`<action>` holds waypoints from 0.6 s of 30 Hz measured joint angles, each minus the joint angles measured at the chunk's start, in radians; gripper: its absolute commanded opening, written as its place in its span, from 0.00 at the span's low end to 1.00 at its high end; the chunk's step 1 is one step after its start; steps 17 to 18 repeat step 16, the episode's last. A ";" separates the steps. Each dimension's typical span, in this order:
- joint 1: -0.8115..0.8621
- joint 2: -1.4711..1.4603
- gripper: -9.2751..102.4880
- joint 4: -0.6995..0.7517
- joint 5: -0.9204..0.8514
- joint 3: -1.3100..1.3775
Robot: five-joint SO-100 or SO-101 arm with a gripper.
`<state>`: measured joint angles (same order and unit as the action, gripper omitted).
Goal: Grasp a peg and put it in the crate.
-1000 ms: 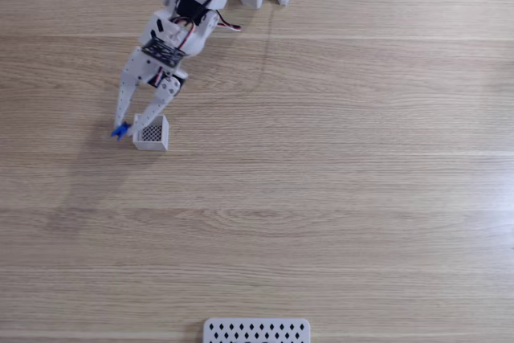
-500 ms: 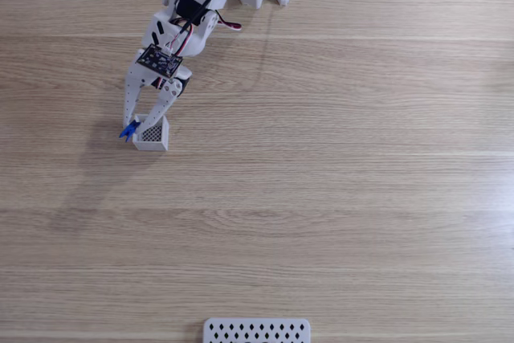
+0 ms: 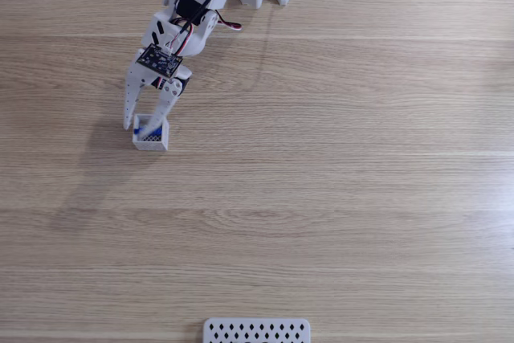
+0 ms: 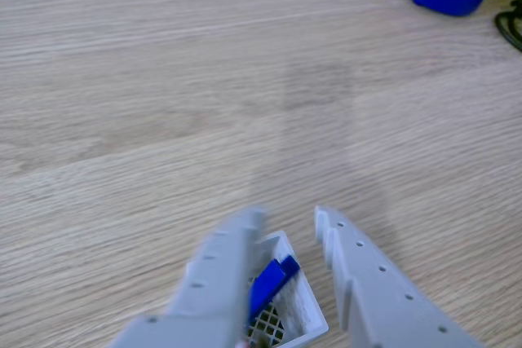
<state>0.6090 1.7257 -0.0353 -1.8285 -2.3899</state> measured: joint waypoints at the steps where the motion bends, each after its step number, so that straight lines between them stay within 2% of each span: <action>1: 0.000 0.000 0.09 0.000 0.000 0.000; 18: 0.000 0.000 0.08 0.000 0.000 0.000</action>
